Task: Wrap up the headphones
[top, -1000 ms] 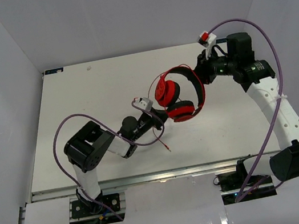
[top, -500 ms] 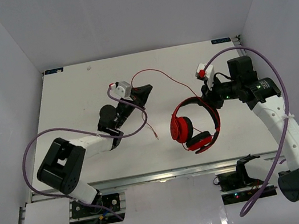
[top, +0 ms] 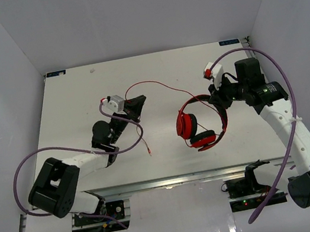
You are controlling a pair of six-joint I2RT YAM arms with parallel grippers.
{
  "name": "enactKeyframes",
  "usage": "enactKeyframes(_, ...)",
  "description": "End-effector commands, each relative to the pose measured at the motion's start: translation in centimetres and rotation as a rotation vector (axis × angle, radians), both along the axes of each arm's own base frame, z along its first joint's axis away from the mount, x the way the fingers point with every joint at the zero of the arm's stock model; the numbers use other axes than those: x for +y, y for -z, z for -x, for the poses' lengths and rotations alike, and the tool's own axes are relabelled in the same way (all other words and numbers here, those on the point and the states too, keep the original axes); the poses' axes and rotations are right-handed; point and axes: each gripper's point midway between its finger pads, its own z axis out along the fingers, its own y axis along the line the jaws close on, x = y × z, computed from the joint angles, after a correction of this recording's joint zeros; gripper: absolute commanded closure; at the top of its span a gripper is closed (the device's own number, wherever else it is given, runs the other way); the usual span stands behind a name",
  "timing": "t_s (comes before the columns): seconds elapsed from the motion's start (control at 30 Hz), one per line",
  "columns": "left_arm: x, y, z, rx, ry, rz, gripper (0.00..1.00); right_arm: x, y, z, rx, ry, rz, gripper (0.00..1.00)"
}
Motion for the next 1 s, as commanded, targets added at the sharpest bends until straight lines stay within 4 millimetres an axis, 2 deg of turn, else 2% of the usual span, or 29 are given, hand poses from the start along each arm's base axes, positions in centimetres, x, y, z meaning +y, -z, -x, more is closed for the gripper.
enactKeyframes(0.0,2.5,-2.9,0.1,-0.067,-0.059,0.053,1.00,0.4,-1.2,-0.8,-0.029,0.022,-0.048,0.92)
enactKeyframes(0.17,4.1,-2.1,-0.3,-0.039,-0.086,0.058,1.00,0.8,-2.0,-0.7,-0.025,0.009,-0.084,0.92)
enactKeyframes(0.47,4.0,0.6,-1.2,0.036,-0.071,0.034,1.00,1.6,-4.3,-0.4,-0.003,-0.012,-0.178,0.92)
enactKeyframes(0.73,6.0,3.1,-0.9,0.104,-0.117,0.066,1.00,0.4,-5.1,-1.6,0.040,0.055,-0.250,0.92)
enactKeyframes(0.97,5.5,6.5,-0.7,0.200,-0.078,0.089,1.00,-1.5,-7.6,-3.5,0.119,0.169,-0.414,0.92)
